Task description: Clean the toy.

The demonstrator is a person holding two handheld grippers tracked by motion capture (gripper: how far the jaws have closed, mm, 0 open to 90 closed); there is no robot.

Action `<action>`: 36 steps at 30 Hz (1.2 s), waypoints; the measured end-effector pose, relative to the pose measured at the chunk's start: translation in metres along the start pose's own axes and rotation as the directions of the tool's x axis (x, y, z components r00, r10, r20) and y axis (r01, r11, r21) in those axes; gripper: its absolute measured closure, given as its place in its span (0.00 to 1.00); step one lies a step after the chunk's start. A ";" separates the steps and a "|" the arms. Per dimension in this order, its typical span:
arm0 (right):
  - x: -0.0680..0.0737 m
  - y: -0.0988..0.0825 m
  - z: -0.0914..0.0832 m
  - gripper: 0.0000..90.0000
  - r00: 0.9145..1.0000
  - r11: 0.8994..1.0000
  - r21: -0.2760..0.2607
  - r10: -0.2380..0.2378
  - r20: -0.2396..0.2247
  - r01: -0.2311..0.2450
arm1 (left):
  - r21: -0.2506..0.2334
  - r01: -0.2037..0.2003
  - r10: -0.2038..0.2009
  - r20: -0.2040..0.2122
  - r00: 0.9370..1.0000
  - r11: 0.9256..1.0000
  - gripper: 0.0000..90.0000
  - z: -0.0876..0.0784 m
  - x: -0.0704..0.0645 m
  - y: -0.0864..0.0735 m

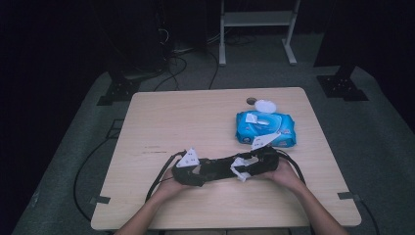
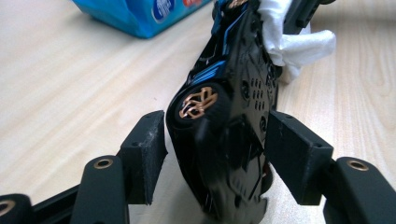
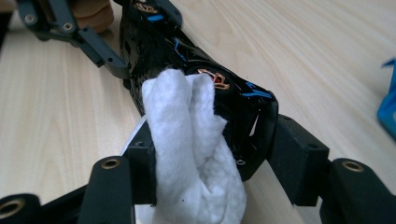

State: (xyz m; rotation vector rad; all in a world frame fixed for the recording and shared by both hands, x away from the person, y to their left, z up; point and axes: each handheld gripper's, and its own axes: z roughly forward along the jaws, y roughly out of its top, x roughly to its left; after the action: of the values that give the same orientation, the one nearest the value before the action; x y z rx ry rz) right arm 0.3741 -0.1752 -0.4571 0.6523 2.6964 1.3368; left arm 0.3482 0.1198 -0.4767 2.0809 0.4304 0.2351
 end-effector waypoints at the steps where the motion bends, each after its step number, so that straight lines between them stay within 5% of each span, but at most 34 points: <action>1: 0.002 0.001 0.001 0.46 1.000 1.000 0.002 -0.022 0.013 0.022 | -0.008 -0.009 0.009 0.000 1.000 1.000 0.49 0.001 0.000 0.001; 4: 0.007 0.003 0.001 0.46 0.996 0.999 0.022 -0.050 0.068 0.048 | -0.024 -0.049 0.048 -0.024 0.999 0.999 0.63 -0.003 -0.001 0.003; 8: 0.005 -0.004 -0.002 0.49 0.994 0.999 0.042 0.020 0.105 -0.024 | -0.022 -0.091 0.090 -0.043 0.995 0.996 0.67 -0.005 -0.004 0.003; 16: 0.016 -0.010 -0.015 0.77 0.983 0.994 0.073 0.062 0.172 -0.075 | 0.027 -0.063 0.064 -0.039 0.997 0.998 0.59 -0.003 -0.002 0.000; 25: 0.042 0.027 -0.031 0.84 0.981 0.999 -0.032 0.021 0.193 -0.015 | 0.017 -0.099 0.099 -0.027 0.995 0.995 0.73 -0.004 -0.004 0.000; 29: 0.053 0.054 -0.010 0.85 0.986 0.999 -0.041 -0.013 0.168 0.021 | 0.014 -0.099 0.099 -0.023 0.995 0.995 0.73 -0.004 -0.004 0.000; 36: 0.066 0.072 0.039 0.85 0.995 0.999 -0.028 -0.029 0.098 0.032 | 0.011 -0.100 0.101 -0.023 0.995 0.995 0.73 -0.004 -0.004 -0.001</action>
State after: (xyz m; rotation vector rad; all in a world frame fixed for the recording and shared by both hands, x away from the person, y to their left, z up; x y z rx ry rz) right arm 0.3487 -0.0814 -0.4170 0.6530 2.5941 1.3001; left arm 0.3433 0.1217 -0.4751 2.1140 0.3418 0.3177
